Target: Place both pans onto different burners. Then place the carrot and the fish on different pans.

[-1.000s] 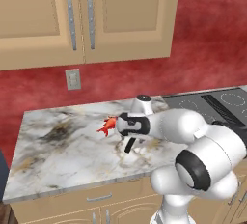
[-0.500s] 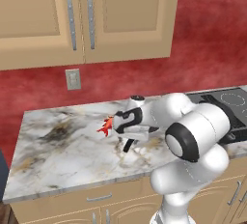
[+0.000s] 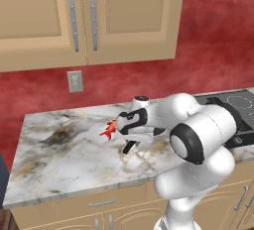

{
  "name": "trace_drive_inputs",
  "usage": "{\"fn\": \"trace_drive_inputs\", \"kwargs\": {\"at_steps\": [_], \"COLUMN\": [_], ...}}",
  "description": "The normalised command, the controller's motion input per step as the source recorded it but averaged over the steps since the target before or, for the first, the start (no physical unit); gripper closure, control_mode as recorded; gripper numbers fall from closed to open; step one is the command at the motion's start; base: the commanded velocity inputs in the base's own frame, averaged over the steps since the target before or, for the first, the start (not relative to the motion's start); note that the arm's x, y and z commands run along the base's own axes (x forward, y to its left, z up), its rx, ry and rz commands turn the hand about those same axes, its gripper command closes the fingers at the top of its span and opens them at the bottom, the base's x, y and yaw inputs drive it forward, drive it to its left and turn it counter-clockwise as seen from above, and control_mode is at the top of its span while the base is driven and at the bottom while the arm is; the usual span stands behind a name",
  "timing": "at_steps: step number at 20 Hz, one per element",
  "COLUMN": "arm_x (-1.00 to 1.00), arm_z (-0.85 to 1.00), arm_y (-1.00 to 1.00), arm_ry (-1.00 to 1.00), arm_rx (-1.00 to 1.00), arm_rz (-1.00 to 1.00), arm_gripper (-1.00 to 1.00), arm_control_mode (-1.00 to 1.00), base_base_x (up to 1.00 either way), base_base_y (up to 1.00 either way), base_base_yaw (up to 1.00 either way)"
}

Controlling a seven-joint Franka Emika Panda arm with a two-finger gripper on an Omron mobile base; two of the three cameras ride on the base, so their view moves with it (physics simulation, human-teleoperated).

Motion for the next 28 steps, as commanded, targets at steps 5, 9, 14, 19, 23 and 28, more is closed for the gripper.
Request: {"fn": "trace_drive_inputs", "kwargs": {"at_steps": [5, 9, 14, 19, 23, 28], "arm_x": [-0.37, -0.57, -0.58, -0.57, -0.47, -0.32], "arm_z": [0.13, 0.29, 0.58, 0.68, 0.53, 0.38], "arm_y": [-0.21, -0.37, -0.46, -0.57, -0.68, -0.65], "arm_ry": [-0.05, -0.02, 0.00, 0.05, 0.12, 0.15], "arm_rx": [0.00, 0.00, 0.00, 0.00, 0.00, 0.00], "arm_rz": [0.00, 0.00, -0.01, -0.07, -0.11, -0.11], "arm_gripper": [1.00, 1.00, 1.00, 1.00, 1.00, 1.00], "arm_control_mode": [-1.00, -1.00, -1.00, -1.00, -1.00, -1.00], "base_base_x": [0.00, 0.00, 0.00, 0.00, 0.00, 0.00], "base_base_y": [0.00, 0.00, 0.00, 0.00, 0.00, 0.00], "base_base_yaw": [0.00, 0.00, 0.00, 0.00, 0.00, 0.00]}}
